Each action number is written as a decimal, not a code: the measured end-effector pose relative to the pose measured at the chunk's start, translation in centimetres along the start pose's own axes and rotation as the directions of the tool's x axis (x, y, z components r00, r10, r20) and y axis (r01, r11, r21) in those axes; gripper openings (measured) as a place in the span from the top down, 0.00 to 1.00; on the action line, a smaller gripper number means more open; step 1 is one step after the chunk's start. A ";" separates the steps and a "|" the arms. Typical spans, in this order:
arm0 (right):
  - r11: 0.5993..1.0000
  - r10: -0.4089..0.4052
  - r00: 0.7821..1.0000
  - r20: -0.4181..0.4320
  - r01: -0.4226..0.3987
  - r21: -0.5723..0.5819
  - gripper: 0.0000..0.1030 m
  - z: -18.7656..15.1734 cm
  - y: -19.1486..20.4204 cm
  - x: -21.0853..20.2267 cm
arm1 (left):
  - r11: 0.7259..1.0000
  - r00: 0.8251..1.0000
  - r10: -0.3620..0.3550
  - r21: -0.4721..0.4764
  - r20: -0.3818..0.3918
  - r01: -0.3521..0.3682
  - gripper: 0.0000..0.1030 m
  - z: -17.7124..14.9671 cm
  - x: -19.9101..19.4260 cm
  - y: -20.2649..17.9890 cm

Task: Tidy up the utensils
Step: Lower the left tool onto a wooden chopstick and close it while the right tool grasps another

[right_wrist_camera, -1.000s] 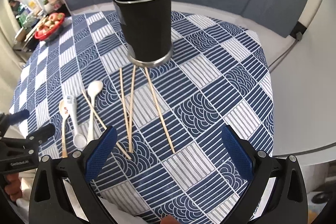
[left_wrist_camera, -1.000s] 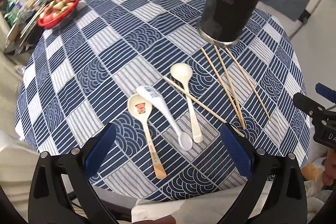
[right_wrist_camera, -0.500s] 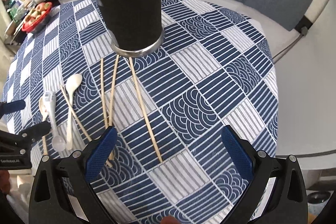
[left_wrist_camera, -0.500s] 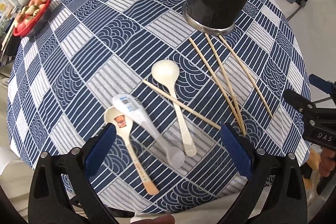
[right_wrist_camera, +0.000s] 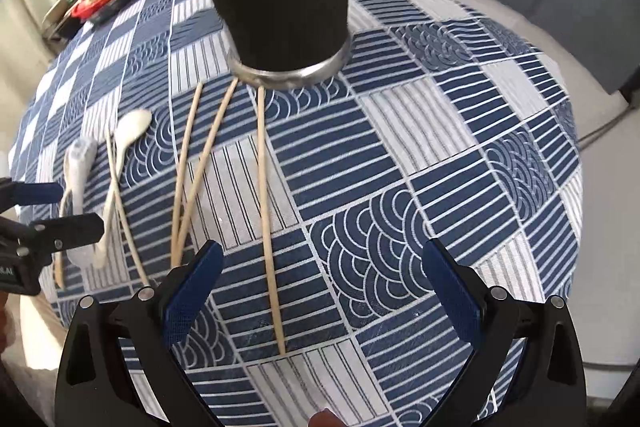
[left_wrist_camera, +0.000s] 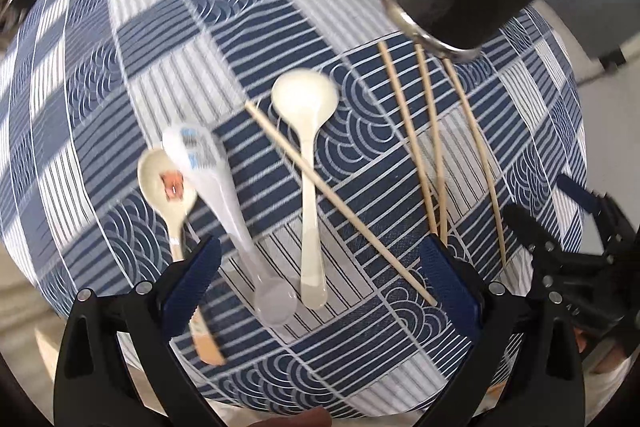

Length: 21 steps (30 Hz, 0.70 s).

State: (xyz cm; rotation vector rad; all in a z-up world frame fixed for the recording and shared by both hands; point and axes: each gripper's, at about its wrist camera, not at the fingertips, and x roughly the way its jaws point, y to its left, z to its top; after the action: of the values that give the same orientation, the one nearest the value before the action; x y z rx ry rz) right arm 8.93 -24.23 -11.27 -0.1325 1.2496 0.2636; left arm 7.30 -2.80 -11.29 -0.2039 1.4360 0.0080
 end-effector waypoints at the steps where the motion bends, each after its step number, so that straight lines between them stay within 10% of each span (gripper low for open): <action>1: 1.000 0.000 1.000 -0.004 0.000 -0.003 0.08 0.0 -0.1 0.3 | 1.000 1.000 -0.005 -0.023 -0.003 0.005 0.06 -0.1 0.2 0.2; 21: 0.991 0.011 0.997 -0.079 -0.022 -0.132 0.07 2.1 0.6 3.8 | 0.952 0.983 0.079 -0.279 -0.168 -0.124 0.14 -1.3 3.3 -2.0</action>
State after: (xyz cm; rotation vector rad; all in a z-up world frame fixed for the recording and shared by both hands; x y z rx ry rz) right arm 11.80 -22.64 -14.14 -0.2490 1.3115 0.3587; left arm 6.77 -5.36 -14.37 -0.3771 1.5974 0.2939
